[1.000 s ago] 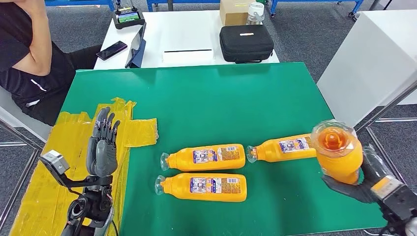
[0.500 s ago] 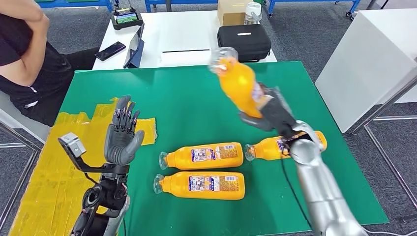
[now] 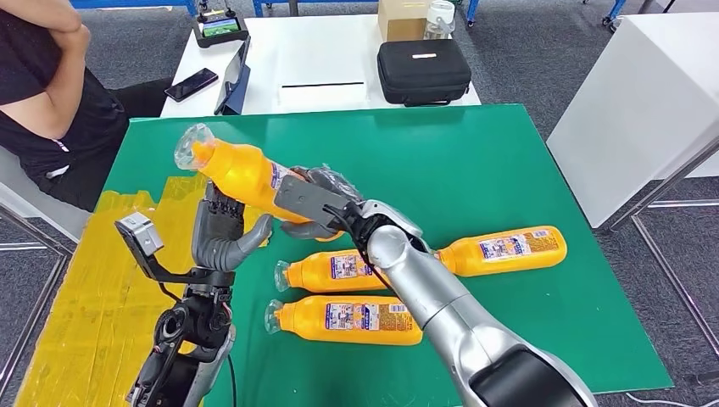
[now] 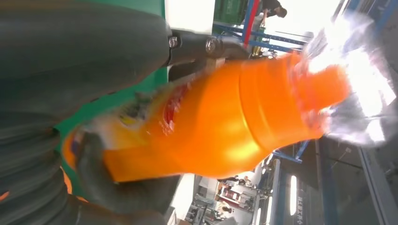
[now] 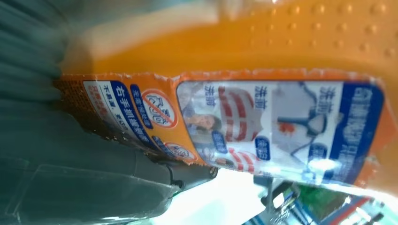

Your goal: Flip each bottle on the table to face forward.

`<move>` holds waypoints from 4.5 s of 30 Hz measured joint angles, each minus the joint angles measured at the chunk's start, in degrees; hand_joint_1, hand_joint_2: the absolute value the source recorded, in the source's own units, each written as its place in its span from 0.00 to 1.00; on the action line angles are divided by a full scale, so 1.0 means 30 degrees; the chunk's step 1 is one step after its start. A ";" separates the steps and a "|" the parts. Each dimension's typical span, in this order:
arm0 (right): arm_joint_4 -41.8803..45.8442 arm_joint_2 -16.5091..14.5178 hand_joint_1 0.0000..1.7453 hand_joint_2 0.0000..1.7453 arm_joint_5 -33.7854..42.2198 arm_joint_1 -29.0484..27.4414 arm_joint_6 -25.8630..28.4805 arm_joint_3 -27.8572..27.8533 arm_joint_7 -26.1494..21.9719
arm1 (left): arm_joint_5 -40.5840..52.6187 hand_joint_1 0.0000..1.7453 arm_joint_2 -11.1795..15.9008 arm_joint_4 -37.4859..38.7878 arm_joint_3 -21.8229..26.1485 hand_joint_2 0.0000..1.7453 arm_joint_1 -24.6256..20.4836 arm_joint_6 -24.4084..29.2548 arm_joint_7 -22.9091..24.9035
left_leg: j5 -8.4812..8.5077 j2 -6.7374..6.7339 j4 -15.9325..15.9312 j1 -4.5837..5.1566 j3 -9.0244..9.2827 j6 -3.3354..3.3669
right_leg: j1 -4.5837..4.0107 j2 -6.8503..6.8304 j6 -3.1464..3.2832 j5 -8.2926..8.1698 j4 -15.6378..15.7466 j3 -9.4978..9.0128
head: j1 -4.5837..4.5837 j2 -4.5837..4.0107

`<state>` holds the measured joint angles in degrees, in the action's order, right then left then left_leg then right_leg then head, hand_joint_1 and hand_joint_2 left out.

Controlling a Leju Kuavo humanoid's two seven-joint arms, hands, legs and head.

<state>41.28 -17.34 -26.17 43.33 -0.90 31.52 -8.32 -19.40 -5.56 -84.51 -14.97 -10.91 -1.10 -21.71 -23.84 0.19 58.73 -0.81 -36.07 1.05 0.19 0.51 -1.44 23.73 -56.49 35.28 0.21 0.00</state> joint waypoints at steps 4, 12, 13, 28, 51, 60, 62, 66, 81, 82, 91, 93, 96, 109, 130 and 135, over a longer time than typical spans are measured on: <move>-0.0394 -0.0372 1.00 1.00 -0.0230 0.0021 0.0002 0.0653 0.0162 | 0.0064 0.00 -0.0035 0.0004 0.0042 1.00 -0.0104 0.0015 0.0042 | 0.0000 0.0000 0.0000 0.0004 -0.0002 0.0000 | 0.0007 0.0001 0.0000 -0.0001 0.0001 -0.0001 | 0.0000 0.0000; -0.0760 -0.0609 1.00 1.00 -0.0239 0.0045 0.0058 0.0958 0.0210 | 0.0064 0.00 -0.0035 0.0004 0.0127 1.00 -0.0095 0.0018 0.0102 | 0.0003 0.0000 0.0001 0.0005 -0.0002 -0.0001 | 0.0008 0.0002 -0.0001 -0.0003 0.0001 0.0000 | 0.0000 0.0000; -0.0786 -0.0621 1.00 1.00 -0.0239 0.0049 0.0058 0.0960 0.0210 | 0.0064 0.00 -0.0035 0.0004 0.0129 1.00 -0.0093 0.0018 0.0104 | 0.0002 0.0000 0.0001 0.0005 -0.0002 -0.0001 | 0.0007 0.0002 -0.0001 -0.0002 0.0001 0.0000 | 0.0000 0.0000; -0.0879 -0.0669 1.00 1.00 -0.0246 0.0096 0.0058 0.0967 0.0210 | 0.0064 0.00 -0.0035 0.0004 0.0129 1.00 -0.0093 0.0018 0.0111 | 0.0002 0.0000 0.0001 0.0004 -0.0002 -0.0001 | 0.0006 0.0003 0.0000 -0.0002 0.0001 0.0001 | 0.0004 0.0000; 0.1834 -0.0011 1.00 1.00 -0.6876 -0.1737 0.1260 0.6712 0.2887 | -0.1236 1.00 -0.0035 -0.0164 0.1035 1.00 0.2233 -0.0051 0.0594 | -0.0004 -0.0031 0.0000 0.0006 -0.0029 -0.0008 | 0.0008 0.0032 0.0007 -0.0003 0.0010 0.0074 | 0.0004 0.0000; 0.2236 0.0127 1.00 1.00 -0.6846 -0.1792 0.1118 0.6881 0.2969 | -0.1877 1.00 -0.0040 -0.0164 0.1040 1.00 0.2267 -0.0199 0.0146 | -0.0004 -0.0041 0.0000 0.0004 -0.0036 -0.0008 | 0.0006 0.0037 0.0007 -0.0003 0.0009 0.0089 | 0.0004 0.0000; 0.2316 0.0138 1.00 1.00 -0.6782 -0.1807 0.1026 0.6902 0.3000 | -0.2094 1.00 -0.0062 -0.0164 0.1045 1.00 0.2268 -0.0224 0.0088 | -0.0004 -0.0040 0.0000 0.0005 -0.0037 -0.0008 | 0.0007 0.0037 0.0007 -0.0003 0.0009 0.0089 | 0.0004 0.0000; 0.2426 0.0178 1.00 1.00 -0.6483 -0.1819 0.0729 0.6929 0.3058 | -0.2433 1.00 -0.0151 -0.0164 0.1058 1.00 0.2274 -0.0259 -0.0011 | -0.0003 -0.0040 0.0000 0.0005 -0.0042 -0.0008 | 0.0007 0.0037 0.0007 -0.0004 0.0009 0.0088 | 0.0002 0.0000; 0.3293 0.1190 0.00 0.00 -0.3501 -0.2829 0.2084 0.5311 0.2136 | -0.1274 1.00 -0.0341 -0.1635 0.1872 1.00 0.2196 0.1818 -0.1726 | -0.0001 -0.0008 0.0000 0.0005 -0.0064 -0.0006 | 0.0007 0.0016 0.0005 -0.0005 0.0007 0.0087 | 0.0002 0.0000; 0.3711 0.1535 0.00 0.00 -0.3152 -0.3117 0.2446 0.4720 0.1805 | -0.0678 1.00 -0.0322 -0.1983 0.2178 1.00 0.2207 0.2420 -0.2003 | -0.0001 0.0005 0.0000 0.0005 -0.0069 -0.0005 | 0.0008 0.0003 0.0005 -0.0005 0.0007 0.0084 | 0.0002 0.0000; 0.8077 0.3858 0.00 0.00 -0.2126 -0.5013 0.2930 0.0120 0.0423 | 0.2468 1.00 0.0115 -0.3093 0.4071 1.00 0.2649 0.5386 -0.2949 | -0.0001 0.0022 0.0001 0.0021 -0.0080 -0.0002 | 0.0017 -0.0017 0.0002 -0.0006 0.0008 0.0079 | -0.0002 0.0000; 0.8567 0.4045 0.00 0.00 -0.1958 -0.5257 0.3024 -0.0193 0.0211 | 0.3452 1.00 0.0148 -0.3113 0.4151 1.00 0.2673 0.6319 -0.3117 | -0.0001 0.0021 0.0001 0.0016 -0.0079 -0.0002 | 0.0016 -0.0017 0.0002 -0.0006 0.0008 0.0081 | 0.0002 0.0000; 0.9258 0.4490 0.00 0.00 -0.1144 -0.5560 0.3253 -0.0654 -0.0503 | 0.6069 1.00 0.0315 -0.3095 0.4299 1.00 0.2749 0.8826 -0.3547 | -0.0001 0.0021 0.0000 0.0012 -0.0079 -0.0003 | 0.0014 -0.0016 0.0002 -0.0006 0.0008 0.0083 | 0.0002 0.0000; 1.2198 0.6088 0.00 0.00 -0.0054 -0.7458 0.2130 -0.1155 -0.0987 | 2.2005 1.00 0.1199 -0.0106 0.4579 1.00 0.2392 1.3677 -0.0498 | 0.0000 0.0013 0.0001 0.0025 -0.0080 0.0001 | 0.0019 -0.0028 0.0002 -0.0006 0.0017 0.0089 | 0.0002 0.0000; 1.4257 0.8755 0.00 1.00 0.0240 -0.9043 -0.3405 0.1348 -0.1262 | 3.0775 0.23 0.2583 0.9506 0.3042 0.25 -0.0180 1.1007 0.6136 | 0.0010 0.0028 -0.0005 0.0022 -0.0088 0.0010 | 0.0016 -0.0053 0.0006 -0.0009 0.0012 0.0079 | 0.0002 0.0000; 1.4130 0.9457 0.00 1.00 -0.0367 -0.9120 -0.4352 0.2062 -0.0671 | 3.0053 0.00 0.2738 0.9828 0.3029 0.00 -0.0210 1.0939 0.6249 | 0.0019 0.0030 -0.0005 0.0022 -0.0079 0.0003 | 0.0015 -0.0056 0.0008 -0.0010 0.0011 0.0067 | 0.0004 0.0000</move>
<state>83.67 11.03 -27.27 15.97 -13.95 37.71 -10.34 70.76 2.66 -55.02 -5.88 -11.54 31.71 -2.96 -23.78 0.28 58.71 -0.74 -36.31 1.06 0.24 0.34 -1.41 23.70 -56.46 35.48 0.22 0.00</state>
